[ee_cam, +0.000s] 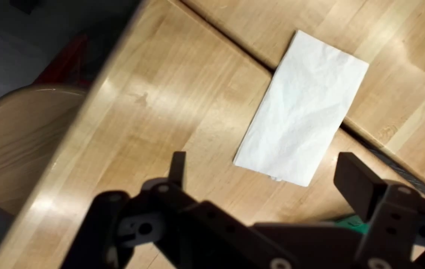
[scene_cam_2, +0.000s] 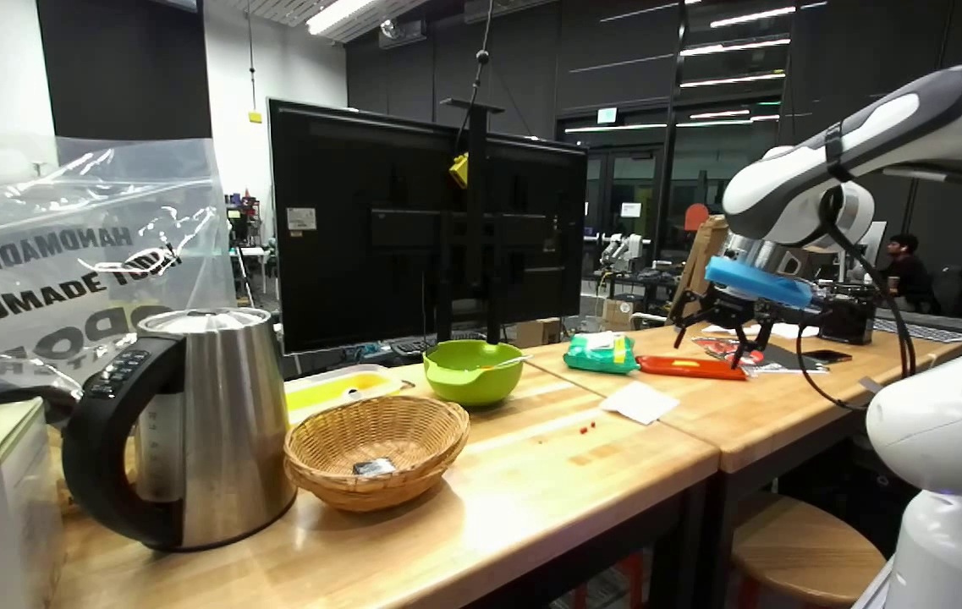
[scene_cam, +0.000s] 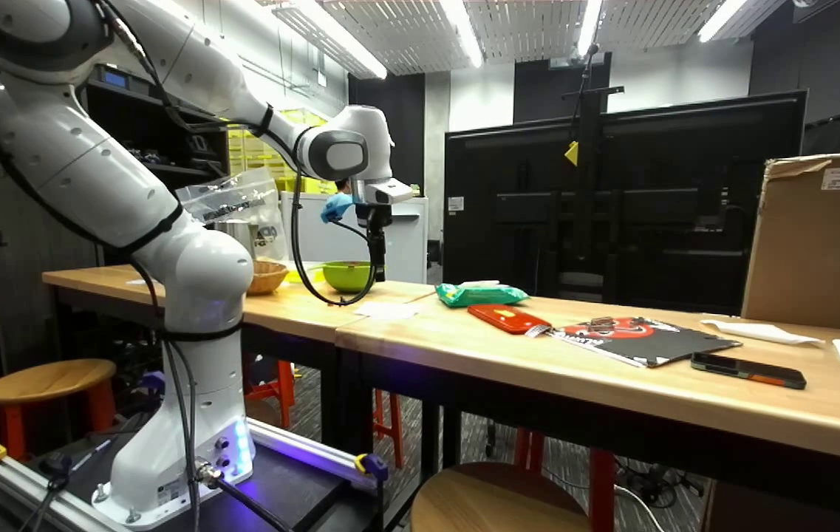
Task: Wipe the table with the piece of tissue
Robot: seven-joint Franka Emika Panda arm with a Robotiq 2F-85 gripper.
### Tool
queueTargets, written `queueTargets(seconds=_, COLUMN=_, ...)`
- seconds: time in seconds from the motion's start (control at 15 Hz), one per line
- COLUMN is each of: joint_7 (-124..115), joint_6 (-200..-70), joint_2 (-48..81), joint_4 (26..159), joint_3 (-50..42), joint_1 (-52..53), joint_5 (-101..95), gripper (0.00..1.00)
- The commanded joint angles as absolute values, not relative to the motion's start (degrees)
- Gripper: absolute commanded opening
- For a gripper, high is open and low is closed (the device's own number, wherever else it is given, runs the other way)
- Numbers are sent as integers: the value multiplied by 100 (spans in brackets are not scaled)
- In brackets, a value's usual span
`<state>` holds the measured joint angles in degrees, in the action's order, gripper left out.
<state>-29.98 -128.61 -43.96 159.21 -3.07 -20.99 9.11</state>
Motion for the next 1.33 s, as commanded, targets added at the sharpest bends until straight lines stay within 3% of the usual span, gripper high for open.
queueTargets(seconds=0.0, joint_7=-3267, joint_6=-13304, joint_2=-3880, joint_4=15719, joint_3=-137, joint_1=-1817, joint_5=1305, gripper=100)
queueTargets(seconds=1.27, joint_7=-3489, joint_6=-13828, joint_2=-2735, joint_4=15266, joint_3=-495, joint_1=-1399, joint_5=1678, gripper=100)
